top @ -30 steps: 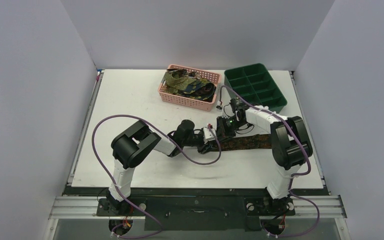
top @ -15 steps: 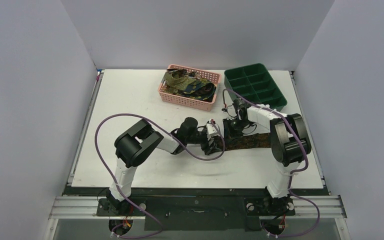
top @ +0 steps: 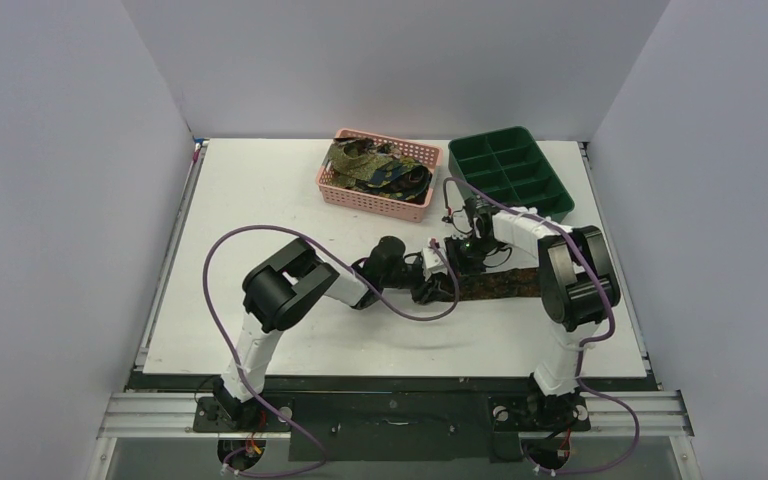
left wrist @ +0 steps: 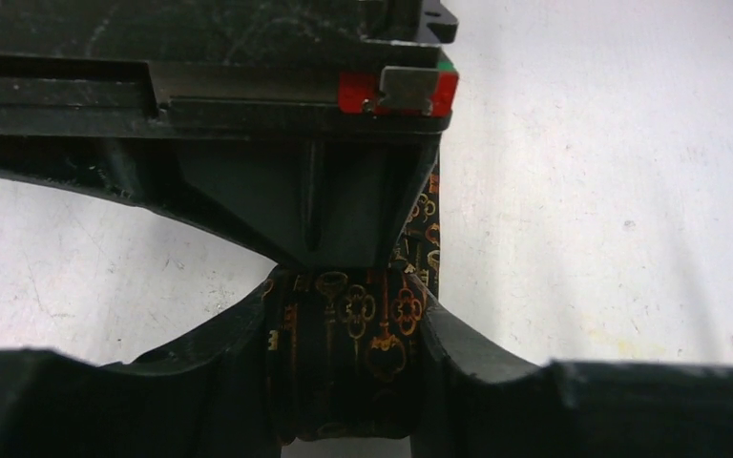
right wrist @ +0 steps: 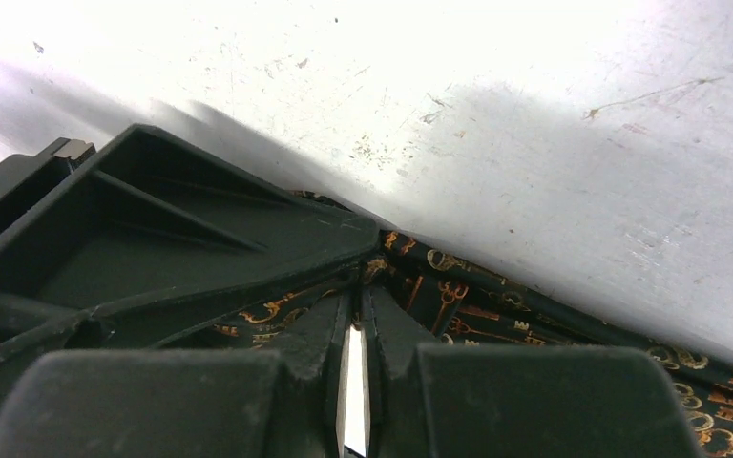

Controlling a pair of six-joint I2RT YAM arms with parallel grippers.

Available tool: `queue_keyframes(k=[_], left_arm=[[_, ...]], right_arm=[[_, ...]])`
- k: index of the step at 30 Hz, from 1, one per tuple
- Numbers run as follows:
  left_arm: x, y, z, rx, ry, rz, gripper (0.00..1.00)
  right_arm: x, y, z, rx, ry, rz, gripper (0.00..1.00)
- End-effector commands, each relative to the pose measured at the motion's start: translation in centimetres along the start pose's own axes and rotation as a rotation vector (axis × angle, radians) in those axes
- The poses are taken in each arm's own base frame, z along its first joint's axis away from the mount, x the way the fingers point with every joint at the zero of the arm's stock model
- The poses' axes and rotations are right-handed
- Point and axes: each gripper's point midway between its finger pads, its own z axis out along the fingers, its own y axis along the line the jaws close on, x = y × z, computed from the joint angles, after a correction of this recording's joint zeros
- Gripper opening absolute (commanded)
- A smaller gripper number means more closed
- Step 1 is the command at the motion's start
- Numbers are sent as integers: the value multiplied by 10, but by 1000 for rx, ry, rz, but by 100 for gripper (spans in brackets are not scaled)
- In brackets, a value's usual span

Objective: Roll the ties
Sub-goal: Roll the tie at the center of the board.

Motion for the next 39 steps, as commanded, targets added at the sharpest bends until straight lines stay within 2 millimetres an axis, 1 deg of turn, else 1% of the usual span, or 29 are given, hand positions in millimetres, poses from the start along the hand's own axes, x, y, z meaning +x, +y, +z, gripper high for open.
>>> queue_keyframes(k=[1,2,3,4,5,6,7,8,9,10,12,14,17,19,20,21,22,23,26,27,28,29,30,31,33,35,39], left_arm=[[19,2,-7,-25,65,14,25],[25,1,-13,-26,84,12,23],[34,-1,-17,-20,116,15,21],[40,-3,-22,-17,136,13,20],[48,-5,-25,-11,166,18,19],[53,-7,-28,-7,182,16,19],[58,-9,-31,0,204,20,20],[61,-10,-33,5,214,22,20],[64,-12,-34,10,229,24,21],[65,-11,-34,11,233,28,22],[66,-11,-34,13,242,25,23],[66,-11,-33,14,243,28,23],[65,-10,-32,11,244,28,24],[62,-9,-31,10,241,31,25],[61,-8,-31,10,239,32,25],[62,-9,-31,11,241,31,25],[61,-8,-31,10,240,30,25],[61,-8,-32,9,240,29,25],[59,-7,-31,4,234,24,27],[57,-6,-32,1,228,23,31],[54,-5,-31,-2,218,22,34],[51,-5,-32,-3,210,22,39],[46,-5,-31,-3,193,23,42],[41,-6,-31,3,179,23,49],[29,-7,-29,7,141,23,58],[16,-7,-27,6,102,11,64],[-6,-4,-22,-2,35,0,70]], right_arm=[[4,-22,11,66,-15,-45,0],[5,-16,6,29,-22,-41,1],[0,-15,-7,11,-60,-39,9],[1,-9,-12,-29,-69,-36,12],[-1,-6,-23,-49,-101,-39,20],[-1,2,-28,-96,-113,-40,25],[-1,7,-35,-117,-134,-40,35],[-1,17,-39,-166,-141,-31,40],[0,23,-41,-187,-149,-26,46],[-2,34,-42,-225,-156,-15,50],[-6,46,-41,-250,-171,-11,52],[-10,53,-37,-262,-176,-6,53],[-13,54,-26,-264,-159,3,53],[-10,51,-18,-243,-140,6,50],[-8,47,-13,-233,-126,4,44],[-4,42,-11,-211,-112,10,41],[-2,37,-9,-199,-102,5,34],[4,31,-7,-176,-83,14,29],[16,12,-7,-112,-52,2,1],[20,2,-8,-69,-40,-2,0],[22,-3,-7,-49,-34,-4,0],[25,-14,-8,-5,-25,-10,0],[27,-20,-6,20,-15,-6,0],[28,-29,-7,64,-10,-8,0],[31,-42,-6,119,7,-8,0],[32,-51,-5,163,22,-6,0],[31,-63,-8,242,41,-34,0]])
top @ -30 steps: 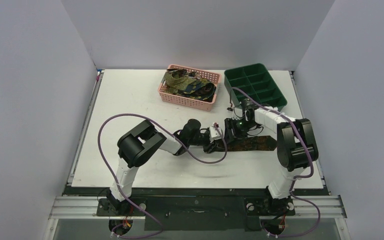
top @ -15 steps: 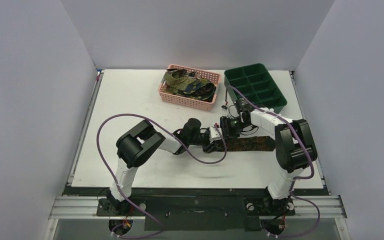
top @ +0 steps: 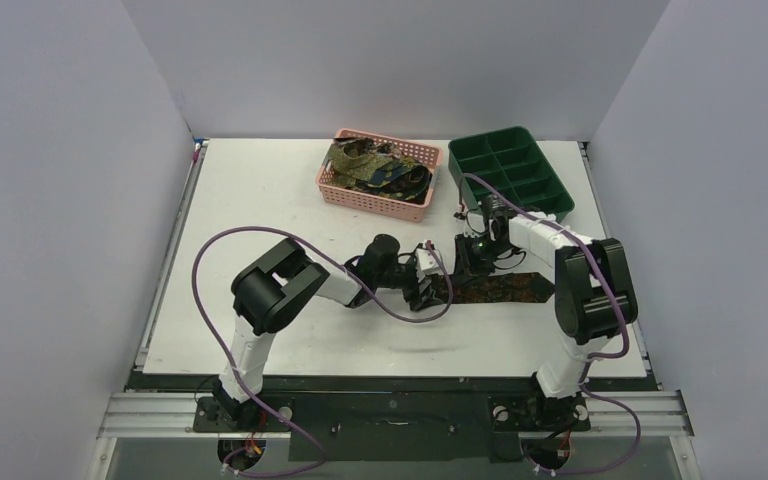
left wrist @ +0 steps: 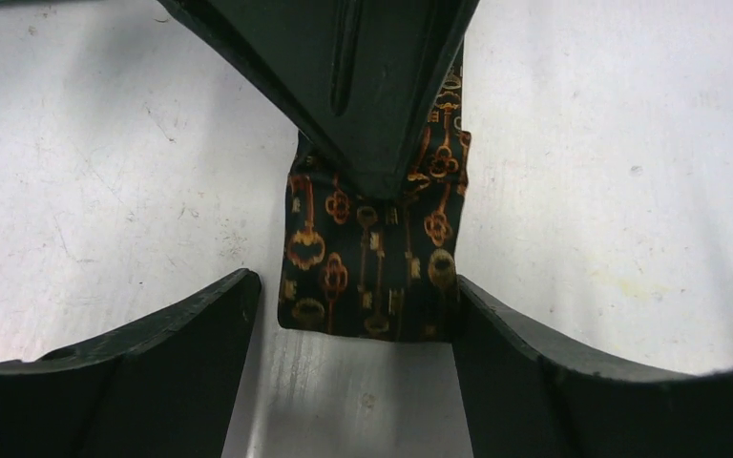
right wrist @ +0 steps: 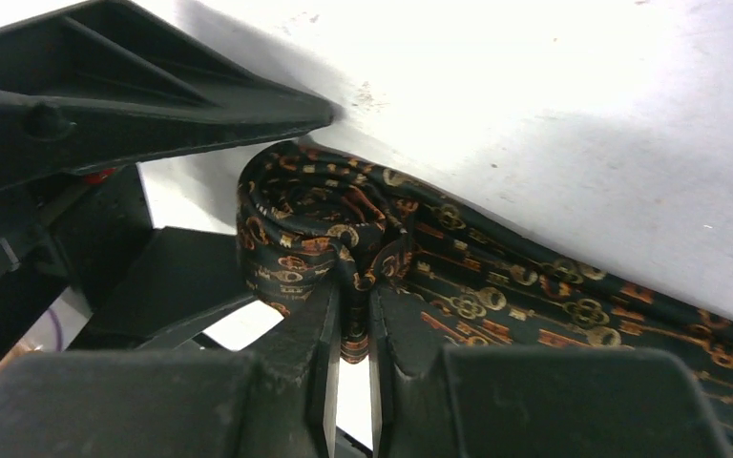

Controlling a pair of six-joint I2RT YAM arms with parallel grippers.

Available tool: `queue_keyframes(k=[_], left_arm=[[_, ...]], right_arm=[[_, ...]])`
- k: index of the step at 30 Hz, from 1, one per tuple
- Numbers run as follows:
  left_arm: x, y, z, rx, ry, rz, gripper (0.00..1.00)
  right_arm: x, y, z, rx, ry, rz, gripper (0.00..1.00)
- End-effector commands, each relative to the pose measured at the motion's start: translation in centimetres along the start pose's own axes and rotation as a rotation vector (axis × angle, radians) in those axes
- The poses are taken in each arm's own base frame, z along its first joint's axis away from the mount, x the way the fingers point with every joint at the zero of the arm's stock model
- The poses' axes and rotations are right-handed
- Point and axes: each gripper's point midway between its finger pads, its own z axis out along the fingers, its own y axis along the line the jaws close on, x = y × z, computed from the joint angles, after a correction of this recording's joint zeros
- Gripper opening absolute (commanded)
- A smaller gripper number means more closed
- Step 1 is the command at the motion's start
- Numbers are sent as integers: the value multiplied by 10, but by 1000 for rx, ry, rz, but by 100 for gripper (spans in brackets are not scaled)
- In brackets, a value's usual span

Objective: Roll the ties
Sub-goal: Roll the tie at the center of the board.

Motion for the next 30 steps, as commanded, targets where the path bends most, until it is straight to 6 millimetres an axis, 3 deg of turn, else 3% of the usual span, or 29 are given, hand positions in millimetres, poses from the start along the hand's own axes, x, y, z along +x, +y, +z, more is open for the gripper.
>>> queue_keyframes(k=[1,12,18,23,30], left_arm=[[-21,-3,-2,2,-44,-45,71],[-44,-1,14,5,-150,-140,76],[-41,10,31,-37,-172,-215,75],[-22,12,34,-61,-145,-232,56],[10,8,12,-93,-20,-145,22]], right_arm=[[25,-67,7,336,132,-67,0],[29,-72,25,431,199,-135,0],[23,-65,39,402,166,-118,0],[7,-50,43,331,92,-104,0],[-6,-18,34,174,17,-87,0]])
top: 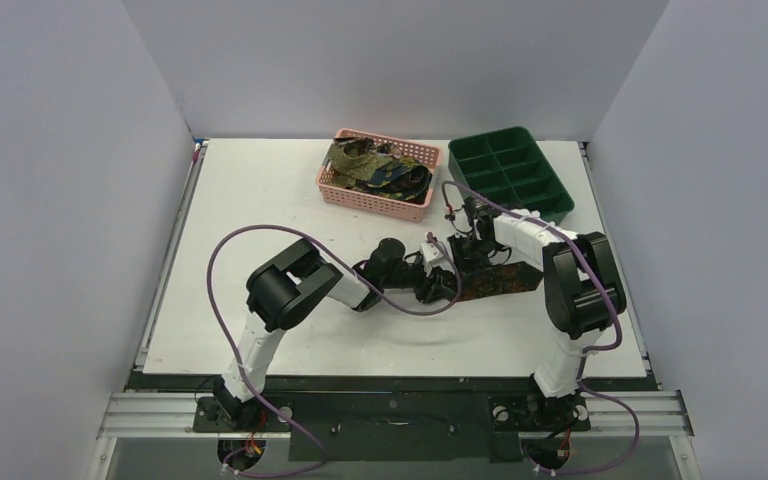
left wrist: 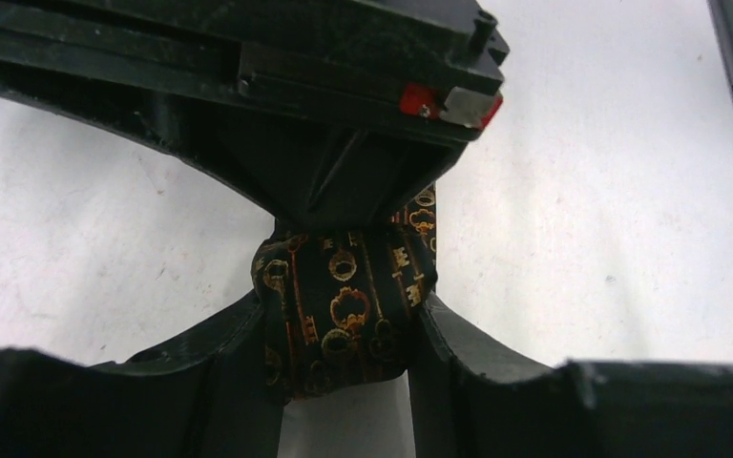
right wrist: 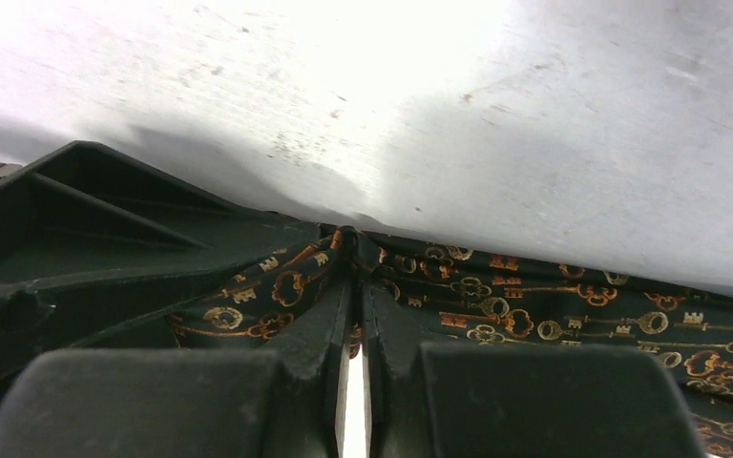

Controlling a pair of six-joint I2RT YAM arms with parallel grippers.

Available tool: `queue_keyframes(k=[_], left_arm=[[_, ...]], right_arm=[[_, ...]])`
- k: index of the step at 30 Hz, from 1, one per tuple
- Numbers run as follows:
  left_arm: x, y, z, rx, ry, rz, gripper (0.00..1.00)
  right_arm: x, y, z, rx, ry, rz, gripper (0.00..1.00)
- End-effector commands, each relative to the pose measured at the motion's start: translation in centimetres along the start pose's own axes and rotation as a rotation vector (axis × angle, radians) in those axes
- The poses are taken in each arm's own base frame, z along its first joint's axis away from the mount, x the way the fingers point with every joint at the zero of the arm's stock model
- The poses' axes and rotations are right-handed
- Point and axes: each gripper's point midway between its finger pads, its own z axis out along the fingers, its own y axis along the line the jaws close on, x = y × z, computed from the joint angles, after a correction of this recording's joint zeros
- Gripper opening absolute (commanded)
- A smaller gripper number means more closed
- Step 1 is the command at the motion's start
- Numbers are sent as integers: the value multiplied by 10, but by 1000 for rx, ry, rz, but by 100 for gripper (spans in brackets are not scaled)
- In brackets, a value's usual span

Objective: Roll the ties
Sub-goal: Roll the tie at the center of the board.

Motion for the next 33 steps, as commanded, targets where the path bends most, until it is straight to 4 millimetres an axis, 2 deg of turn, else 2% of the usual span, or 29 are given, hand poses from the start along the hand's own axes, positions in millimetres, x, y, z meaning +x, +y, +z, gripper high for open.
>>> queue_keyframes(k=[1,2,4,6,8,10,11,14,18,20,23,27,33], left_arm=[[30,15,-23,-84,117,90,20],[37,14,-29,-83,141,100,18],[43,12,-39,-75,175,147,16],[50,10,-47,-61,201,186,16],[54,8,-51,-46,217,226,16],[57,7,-52,-37,224,231,16],[57,6,-52,-32,225,231,16],[59,5,-51,-23,227,223,16],[55,6,-49,-27,218,184,16],[52,7,-50,-22,211,170,16],[53,1,-54,27,212,196,15],[49,-9,-61,93,193,253,16],[12,-13,-60,117,101,271,18]], right_arm=[[-2,16,15,-103,-29,8,0],[-2,13,8,-129,-31,22,2],[-8,7,-8,-171,-56,52,19],[-13,3,-24,-219,-77,80,28],[-11,5,-38,-265,-75,86,35],[0,9,-42,-286,-46,91,37],[4,10,-41,-284,-35,95,36],[14,5,-29,-253,-4,116,25],[17,-20,-11,-123,8,125,13],[25,-36,0,-53,50,111,9],[30,-52,9,20,88,85,7],[26,-55,17,50,114,41,4],[25,-48,20,85,129,-24,2]])
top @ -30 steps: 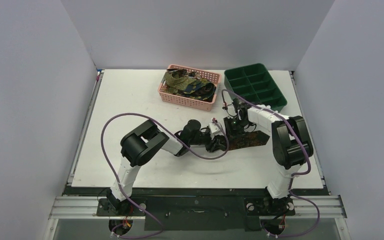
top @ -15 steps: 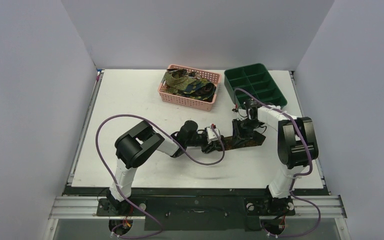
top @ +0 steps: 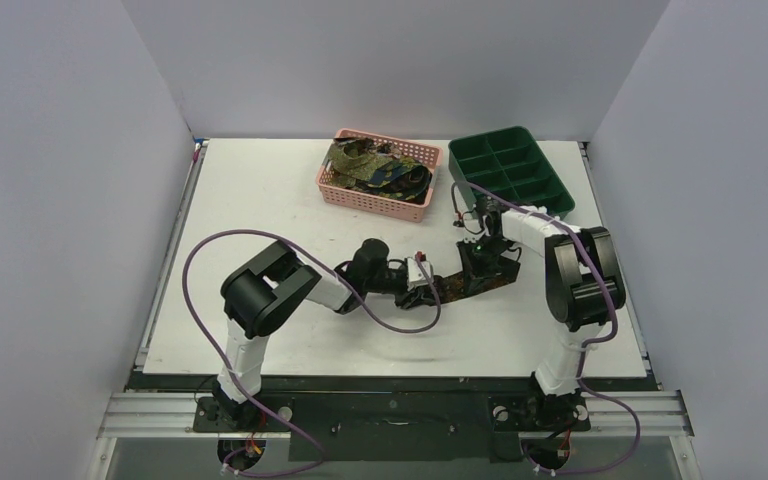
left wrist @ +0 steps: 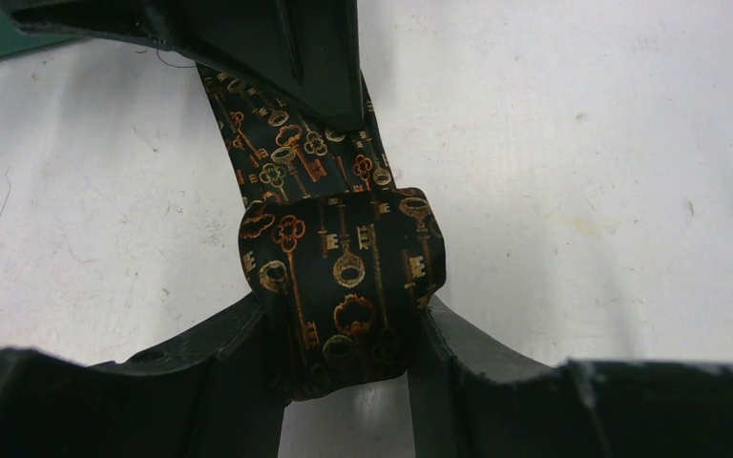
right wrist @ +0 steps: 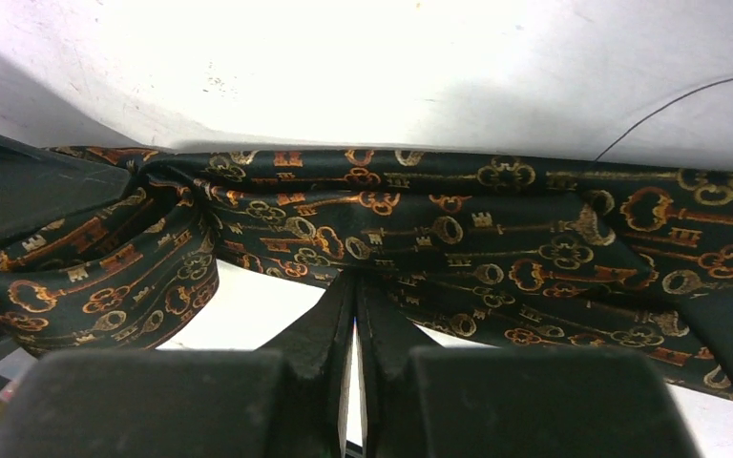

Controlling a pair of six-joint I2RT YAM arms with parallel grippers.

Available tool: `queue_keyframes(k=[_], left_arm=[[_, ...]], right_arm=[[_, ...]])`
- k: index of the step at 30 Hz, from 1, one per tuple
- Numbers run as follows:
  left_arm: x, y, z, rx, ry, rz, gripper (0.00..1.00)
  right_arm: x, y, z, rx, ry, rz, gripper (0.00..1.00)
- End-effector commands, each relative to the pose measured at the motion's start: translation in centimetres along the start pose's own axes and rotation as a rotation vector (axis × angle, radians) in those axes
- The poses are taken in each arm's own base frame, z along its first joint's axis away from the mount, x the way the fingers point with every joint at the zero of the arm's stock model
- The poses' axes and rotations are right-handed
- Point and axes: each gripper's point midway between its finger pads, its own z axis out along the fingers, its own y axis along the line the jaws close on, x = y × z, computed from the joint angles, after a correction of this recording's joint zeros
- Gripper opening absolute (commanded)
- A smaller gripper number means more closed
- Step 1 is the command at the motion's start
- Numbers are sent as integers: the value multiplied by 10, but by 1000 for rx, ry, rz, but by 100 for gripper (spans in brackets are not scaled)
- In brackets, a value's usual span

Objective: Roll the ties
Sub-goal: Roll the tie at the center of the board.

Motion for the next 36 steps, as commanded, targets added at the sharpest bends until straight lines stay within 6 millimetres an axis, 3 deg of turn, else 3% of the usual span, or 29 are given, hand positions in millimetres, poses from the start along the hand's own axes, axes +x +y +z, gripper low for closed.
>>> queue_keyframes(k=[1,4,7,12,14,17,24,32,34,36], left_arm=[[-3,-6,-10,52,19,-42,19],[14,-4,-7,38,84,-63,19],[36,-3,-10,9,157,-120,18],[57,-13,-18,10,213,-141,19],[61,-15,-19,11,226,-143,20],[63,-14,-19,4,236,-144,20],[65,-12,-20,-8,252,-155,21],[64,-11,-19,-14,250,-155,22],[65,-10,-19,-12,250,-148,22],[65,-10,-19,-10,249,-144,22]], right_arm=[[-1,-35,20,184,28,-82,2],[-3,-31,17,159,13,-81,3],[-10,-13,-1,49,-56,-48,6],[-25,34,-42,-166,-203,-24,35],[-28,58,-50,-271,-223,-14,43],[-29,74,-48,-325,-214,11,48],[-24,90,-30,-379,-165,23,50],[5,81,-8,-326,-62,-26,49],[8,78,-6,-318,-59,-26,45],[5,75,-5,-304,-69,-24,28]])
